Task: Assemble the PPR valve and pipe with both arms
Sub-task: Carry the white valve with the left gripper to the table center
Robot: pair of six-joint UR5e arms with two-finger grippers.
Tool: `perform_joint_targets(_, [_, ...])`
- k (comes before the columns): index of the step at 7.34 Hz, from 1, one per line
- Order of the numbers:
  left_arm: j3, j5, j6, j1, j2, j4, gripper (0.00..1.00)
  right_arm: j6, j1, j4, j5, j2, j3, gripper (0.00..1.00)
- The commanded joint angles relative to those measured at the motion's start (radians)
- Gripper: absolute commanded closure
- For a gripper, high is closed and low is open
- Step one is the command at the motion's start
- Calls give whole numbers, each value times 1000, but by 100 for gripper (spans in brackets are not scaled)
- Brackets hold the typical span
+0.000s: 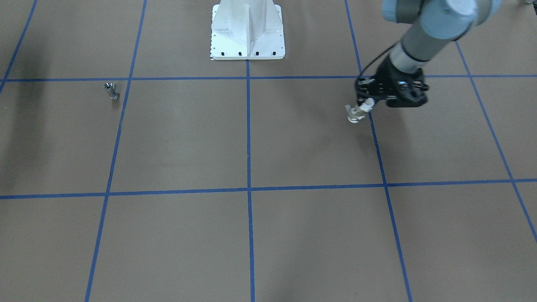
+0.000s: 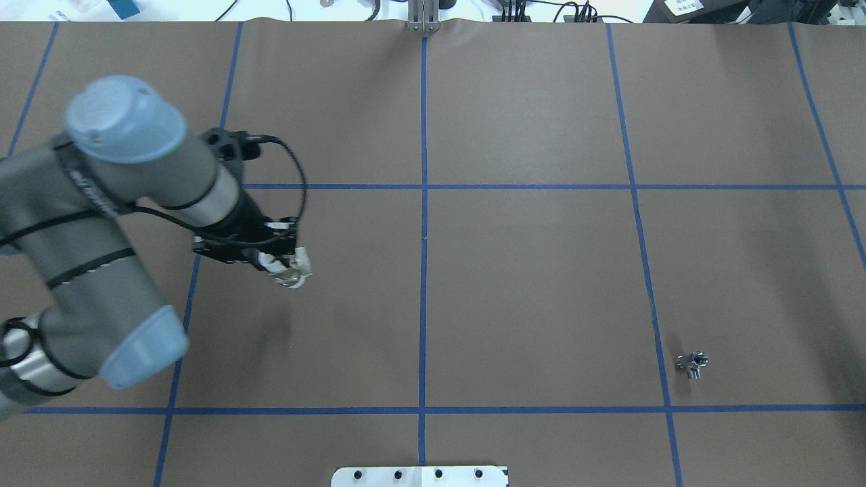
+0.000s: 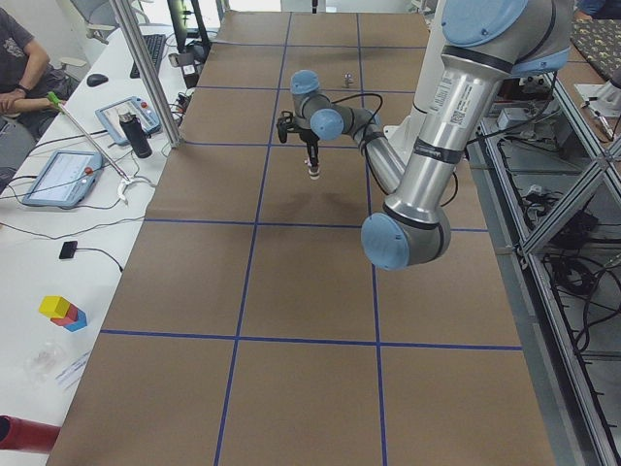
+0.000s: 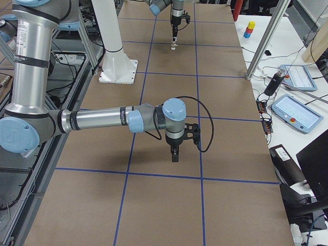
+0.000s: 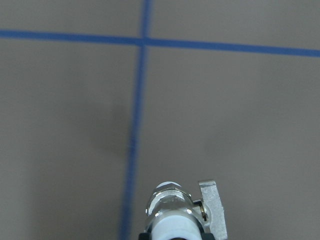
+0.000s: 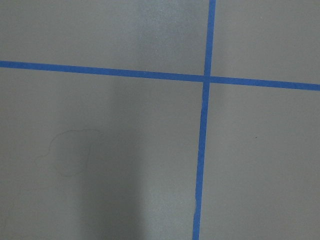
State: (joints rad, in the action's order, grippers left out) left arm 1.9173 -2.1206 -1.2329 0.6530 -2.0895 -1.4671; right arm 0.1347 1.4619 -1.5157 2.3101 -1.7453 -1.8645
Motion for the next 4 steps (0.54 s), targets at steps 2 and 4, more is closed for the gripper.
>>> perform_joint_targets(2, [-238, 59, -95, -81, -311, 64, 100, -3, 0, 0, 0, 0, 8, 1])
perform_joint_targets(4, [-303, 103, -94, -107, -357, 54, 100, -3, 0, 9, 0, 1, 8, 1])
